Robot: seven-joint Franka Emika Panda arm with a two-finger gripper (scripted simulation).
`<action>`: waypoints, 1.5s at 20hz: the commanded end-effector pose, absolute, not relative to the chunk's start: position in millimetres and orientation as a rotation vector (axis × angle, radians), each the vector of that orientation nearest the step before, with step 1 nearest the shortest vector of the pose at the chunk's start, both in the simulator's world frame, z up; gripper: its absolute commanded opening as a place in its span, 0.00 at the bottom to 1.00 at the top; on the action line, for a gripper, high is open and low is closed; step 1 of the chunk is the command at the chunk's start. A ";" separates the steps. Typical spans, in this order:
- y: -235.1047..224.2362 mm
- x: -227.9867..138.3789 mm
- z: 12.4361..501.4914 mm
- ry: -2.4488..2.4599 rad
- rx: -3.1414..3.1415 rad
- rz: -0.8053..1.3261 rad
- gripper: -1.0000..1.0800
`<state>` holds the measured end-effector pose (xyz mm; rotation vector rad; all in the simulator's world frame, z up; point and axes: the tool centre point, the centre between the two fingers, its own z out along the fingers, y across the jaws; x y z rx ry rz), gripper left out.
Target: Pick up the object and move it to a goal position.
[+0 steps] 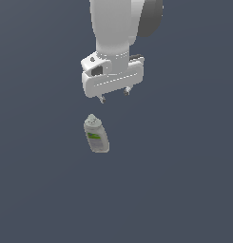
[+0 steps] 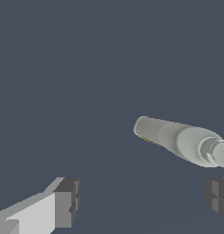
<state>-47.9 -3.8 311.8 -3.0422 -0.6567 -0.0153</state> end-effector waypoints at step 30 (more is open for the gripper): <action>-59.3 -16.5 291.6 -1.709 -2.627 -0.012 0.96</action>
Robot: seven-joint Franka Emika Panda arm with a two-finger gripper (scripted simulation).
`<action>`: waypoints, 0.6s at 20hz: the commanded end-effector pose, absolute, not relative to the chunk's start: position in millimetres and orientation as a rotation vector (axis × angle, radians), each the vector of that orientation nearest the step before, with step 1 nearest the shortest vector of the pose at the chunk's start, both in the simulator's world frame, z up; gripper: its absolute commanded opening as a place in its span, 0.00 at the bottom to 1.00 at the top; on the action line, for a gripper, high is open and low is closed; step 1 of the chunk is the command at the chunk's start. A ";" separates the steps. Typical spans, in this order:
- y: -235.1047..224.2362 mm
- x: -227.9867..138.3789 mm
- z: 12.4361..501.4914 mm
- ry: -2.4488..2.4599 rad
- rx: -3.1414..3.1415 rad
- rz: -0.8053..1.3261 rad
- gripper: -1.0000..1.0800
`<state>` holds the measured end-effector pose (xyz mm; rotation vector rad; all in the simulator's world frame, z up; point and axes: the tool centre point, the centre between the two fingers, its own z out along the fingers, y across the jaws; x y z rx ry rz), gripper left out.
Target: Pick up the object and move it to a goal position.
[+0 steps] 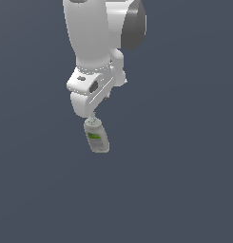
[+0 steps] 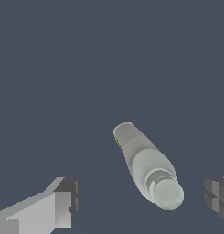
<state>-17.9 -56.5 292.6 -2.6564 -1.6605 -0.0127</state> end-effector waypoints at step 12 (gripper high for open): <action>-79.6 -7.4 283.6 -2.029 -2.396 -0.004 0.96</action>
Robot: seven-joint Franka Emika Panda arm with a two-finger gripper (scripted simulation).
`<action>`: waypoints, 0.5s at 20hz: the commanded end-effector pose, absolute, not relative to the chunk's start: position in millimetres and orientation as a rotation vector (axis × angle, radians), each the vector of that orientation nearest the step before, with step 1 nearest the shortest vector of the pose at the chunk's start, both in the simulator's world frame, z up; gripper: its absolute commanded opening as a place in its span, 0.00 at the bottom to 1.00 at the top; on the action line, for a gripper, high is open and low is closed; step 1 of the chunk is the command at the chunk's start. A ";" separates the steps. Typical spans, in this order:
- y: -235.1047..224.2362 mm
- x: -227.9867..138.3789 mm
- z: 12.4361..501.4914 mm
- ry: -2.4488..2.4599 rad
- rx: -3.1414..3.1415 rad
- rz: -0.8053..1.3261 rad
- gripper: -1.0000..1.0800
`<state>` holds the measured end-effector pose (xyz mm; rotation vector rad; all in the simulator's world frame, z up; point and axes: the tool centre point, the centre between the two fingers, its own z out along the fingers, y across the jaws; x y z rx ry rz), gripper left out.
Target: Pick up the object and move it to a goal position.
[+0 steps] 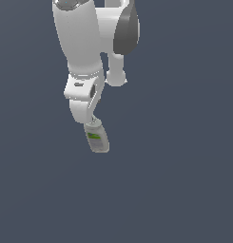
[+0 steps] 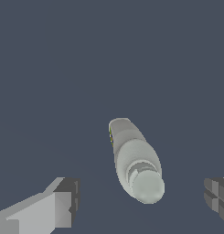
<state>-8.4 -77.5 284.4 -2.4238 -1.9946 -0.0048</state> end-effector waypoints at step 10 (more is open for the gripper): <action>-87.4 -4.3 280.5 -2.141 -2.299 0.000 0.96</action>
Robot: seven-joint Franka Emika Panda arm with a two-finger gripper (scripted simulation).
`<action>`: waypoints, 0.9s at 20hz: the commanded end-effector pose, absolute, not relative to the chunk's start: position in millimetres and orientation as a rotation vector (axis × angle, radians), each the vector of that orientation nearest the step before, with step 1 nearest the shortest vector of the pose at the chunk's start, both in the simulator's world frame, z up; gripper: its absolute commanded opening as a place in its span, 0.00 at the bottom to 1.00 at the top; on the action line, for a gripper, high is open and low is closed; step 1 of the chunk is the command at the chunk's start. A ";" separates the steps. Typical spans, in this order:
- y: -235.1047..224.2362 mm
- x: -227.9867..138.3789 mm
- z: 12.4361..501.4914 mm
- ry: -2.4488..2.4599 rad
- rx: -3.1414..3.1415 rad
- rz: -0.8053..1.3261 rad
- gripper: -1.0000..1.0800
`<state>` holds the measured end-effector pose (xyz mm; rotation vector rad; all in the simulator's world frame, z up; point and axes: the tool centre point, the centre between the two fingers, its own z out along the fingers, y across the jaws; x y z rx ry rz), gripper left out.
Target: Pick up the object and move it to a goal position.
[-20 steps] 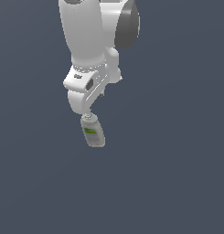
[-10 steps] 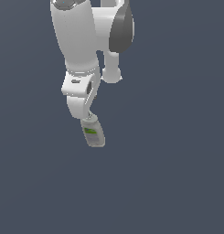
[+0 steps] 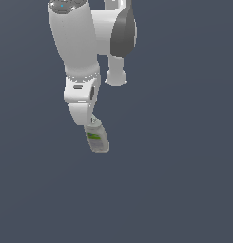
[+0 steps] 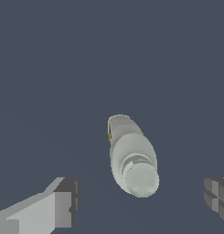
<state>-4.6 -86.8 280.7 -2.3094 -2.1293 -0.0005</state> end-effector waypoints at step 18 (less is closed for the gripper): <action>-87.8 -5.4 234.9 -2.146 -2.294 0.000 0.96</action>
